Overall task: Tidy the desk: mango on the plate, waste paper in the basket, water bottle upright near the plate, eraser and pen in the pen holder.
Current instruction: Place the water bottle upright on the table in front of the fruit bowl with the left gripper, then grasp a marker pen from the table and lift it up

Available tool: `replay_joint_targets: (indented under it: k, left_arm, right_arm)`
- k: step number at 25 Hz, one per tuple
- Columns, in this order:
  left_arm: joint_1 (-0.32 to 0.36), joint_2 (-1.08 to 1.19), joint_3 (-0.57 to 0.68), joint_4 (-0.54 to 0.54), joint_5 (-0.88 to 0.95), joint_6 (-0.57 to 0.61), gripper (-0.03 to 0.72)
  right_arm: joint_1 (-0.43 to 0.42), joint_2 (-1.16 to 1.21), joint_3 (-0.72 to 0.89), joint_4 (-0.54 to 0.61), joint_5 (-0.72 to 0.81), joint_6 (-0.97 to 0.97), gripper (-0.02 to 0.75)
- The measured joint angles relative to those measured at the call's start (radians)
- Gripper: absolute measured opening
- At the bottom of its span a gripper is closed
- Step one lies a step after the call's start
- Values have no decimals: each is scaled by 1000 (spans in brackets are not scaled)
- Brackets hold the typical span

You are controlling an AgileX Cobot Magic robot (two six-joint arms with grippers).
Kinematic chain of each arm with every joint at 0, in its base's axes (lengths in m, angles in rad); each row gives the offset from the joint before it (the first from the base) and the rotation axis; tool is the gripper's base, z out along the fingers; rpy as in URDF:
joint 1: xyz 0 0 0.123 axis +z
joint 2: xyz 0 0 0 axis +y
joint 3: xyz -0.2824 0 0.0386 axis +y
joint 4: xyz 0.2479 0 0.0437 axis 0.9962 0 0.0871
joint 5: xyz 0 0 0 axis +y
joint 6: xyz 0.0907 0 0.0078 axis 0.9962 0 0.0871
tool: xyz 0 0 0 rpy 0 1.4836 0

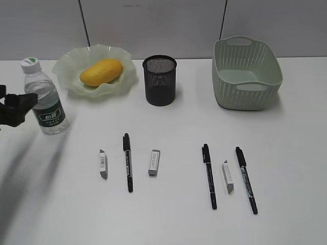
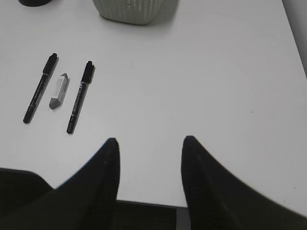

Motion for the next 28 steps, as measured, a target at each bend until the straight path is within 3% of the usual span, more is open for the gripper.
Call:
replay_joint_targets:
  k: [6,12,18,23,28]
  left_arm:
    - [0,-350,-10,-58,467,-22,593]
    - [0,-595,-162,-142,1185,-25,591]
    - [0,-690,-249,-277,1666,103,586]
    - [0,-860,-249,-397,1795,164,580]
    - [0,-1114,-249,-423,1802,192,578]
  right_arm:
    - [0,0,0,0,0,0,349]
    - [0,85,-6,0,-1,0,349]
    - [0,328,-107,15,-3,13,356]
    - [0,606,-217,115,-4,40,462]
    - [0,882,-312,139,-4,45,483]
